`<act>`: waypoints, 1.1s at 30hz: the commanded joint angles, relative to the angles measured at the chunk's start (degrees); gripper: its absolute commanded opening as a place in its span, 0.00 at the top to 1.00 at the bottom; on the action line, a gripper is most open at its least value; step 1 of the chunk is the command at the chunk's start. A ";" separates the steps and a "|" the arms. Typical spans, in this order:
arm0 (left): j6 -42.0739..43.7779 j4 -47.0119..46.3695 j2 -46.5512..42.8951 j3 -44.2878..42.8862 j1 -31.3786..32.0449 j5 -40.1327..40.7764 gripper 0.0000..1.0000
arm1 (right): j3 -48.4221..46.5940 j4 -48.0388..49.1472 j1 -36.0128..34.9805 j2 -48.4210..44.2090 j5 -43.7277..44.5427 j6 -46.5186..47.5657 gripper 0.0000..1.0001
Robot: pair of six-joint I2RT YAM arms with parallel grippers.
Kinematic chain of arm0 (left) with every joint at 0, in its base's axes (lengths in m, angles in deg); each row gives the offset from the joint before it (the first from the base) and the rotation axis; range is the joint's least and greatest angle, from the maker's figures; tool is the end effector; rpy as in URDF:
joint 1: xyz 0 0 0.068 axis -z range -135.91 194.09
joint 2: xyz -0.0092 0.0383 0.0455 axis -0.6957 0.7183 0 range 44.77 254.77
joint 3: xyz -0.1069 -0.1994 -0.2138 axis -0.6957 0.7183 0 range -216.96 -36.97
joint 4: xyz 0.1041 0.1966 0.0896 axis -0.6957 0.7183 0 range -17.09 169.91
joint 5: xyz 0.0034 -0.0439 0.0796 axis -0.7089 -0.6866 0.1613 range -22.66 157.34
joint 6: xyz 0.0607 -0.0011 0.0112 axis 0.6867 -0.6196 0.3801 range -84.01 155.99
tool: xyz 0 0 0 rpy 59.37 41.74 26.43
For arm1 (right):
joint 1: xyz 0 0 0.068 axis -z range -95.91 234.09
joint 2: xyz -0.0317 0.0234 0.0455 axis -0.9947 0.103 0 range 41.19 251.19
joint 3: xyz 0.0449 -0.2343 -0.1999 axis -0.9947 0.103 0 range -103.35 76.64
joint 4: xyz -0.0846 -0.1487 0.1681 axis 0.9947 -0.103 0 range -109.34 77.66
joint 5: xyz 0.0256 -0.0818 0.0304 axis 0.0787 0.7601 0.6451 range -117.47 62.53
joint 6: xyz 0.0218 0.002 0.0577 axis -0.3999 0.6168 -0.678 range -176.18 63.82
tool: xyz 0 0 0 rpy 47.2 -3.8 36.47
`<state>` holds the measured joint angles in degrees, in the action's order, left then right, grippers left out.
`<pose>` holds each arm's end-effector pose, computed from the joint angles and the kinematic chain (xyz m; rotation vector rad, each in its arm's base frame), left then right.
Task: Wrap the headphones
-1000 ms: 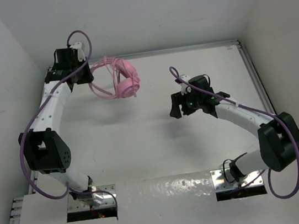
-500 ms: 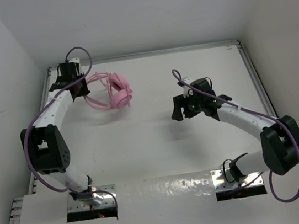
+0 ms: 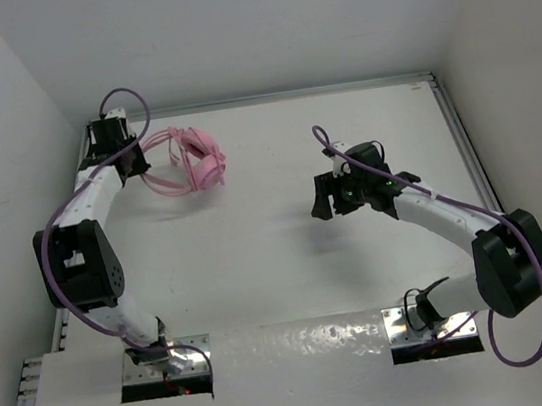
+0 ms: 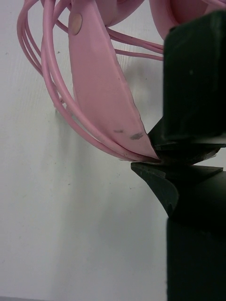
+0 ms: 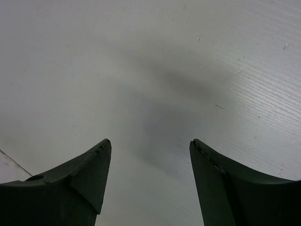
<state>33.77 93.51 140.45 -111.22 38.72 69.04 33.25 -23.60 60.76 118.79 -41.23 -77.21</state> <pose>0.3664 0.0357 0.3098 -0.1676 2.2986 0.0623 0.2304 0.1115 0.2500 -0.1686 2.4282 0.6473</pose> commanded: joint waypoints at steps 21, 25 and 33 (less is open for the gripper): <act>-15.09 -12.25 8.82 -2.20 -10.53 -1.96 1.00 | -2.83 -1.56 0.22 0.44 -1.18 -2.08 0.33; -17.64 -9.71 13.56 -4.31 -12.39 -1.96 1.00 | -2.83 -2.27 0.22 0.09 -1.09 -2.08 0.33; -17.30 -9.44 16.47 -5.02 -12.65 3.40 0.68 | -4.76 -4.11 0.22 -0.96 -0.66 -1.11 0.32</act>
<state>17.95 88.18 158.42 -112.99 25.98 71.38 31.76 -27.60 60.76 119.03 -41.58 -78.68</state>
